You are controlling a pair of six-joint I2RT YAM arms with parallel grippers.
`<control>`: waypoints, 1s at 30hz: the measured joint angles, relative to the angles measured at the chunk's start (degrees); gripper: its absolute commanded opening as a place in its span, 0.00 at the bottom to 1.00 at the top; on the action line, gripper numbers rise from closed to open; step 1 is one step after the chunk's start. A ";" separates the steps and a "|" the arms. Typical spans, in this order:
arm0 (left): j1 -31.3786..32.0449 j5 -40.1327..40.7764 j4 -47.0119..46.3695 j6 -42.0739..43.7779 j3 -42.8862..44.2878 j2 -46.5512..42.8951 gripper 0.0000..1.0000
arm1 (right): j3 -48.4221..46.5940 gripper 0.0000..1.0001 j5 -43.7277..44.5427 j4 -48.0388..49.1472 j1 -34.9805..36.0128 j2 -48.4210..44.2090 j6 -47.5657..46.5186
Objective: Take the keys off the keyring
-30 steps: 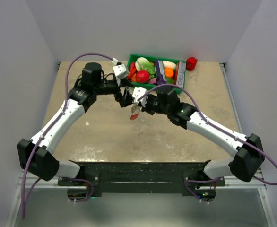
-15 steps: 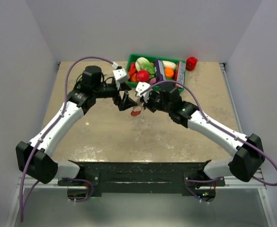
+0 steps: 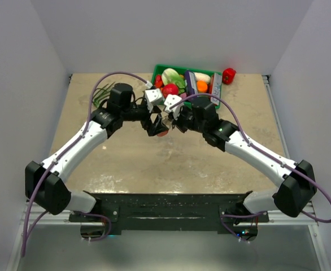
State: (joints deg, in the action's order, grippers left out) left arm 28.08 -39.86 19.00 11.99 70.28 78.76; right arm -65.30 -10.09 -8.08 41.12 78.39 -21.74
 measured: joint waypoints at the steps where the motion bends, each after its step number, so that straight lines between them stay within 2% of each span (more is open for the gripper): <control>1: 0.42 0.59 0.04 0.22 0.00 0.57 0.90 | -0.04 0.00 -0.02 -0.02 0.00 0.00 0.09; 6: 1.73 2.84 -0.09 1.05 0.48 2.38 0.74 | -0.07 0.00 -0.04 -1.31 -0.39 0.04 0.52; 9: 2.05 4.13 -0.09 1.20 0.76 2.45 0.72 | -0.07 0.00 -0.02 -1.40 -0.48 0.02 0.76; 12: 2.19 4.98 -0.15 1.40 0.76 2.45 0.79 | -0.07 0.00 0.09 -1.49 -0.55 0.02 0.94; 17: 2.40 6.80 -0.70 1.97 0.76 2.34 0.84 | -0.07 0.00 0.09 -1.64 -0.66 -0.04 1.31; 30: 2.49 6.64 -2.12 1.95 -1.75 0.31 0.85 | -0.07 0.00 -2.91 0.50 -3.67 -2.23 4.17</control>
State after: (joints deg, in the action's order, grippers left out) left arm 30.57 -33.21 16.88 13.93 68.53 79.07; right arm -65.36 -12.99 -7.57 37.45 76.16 -17.56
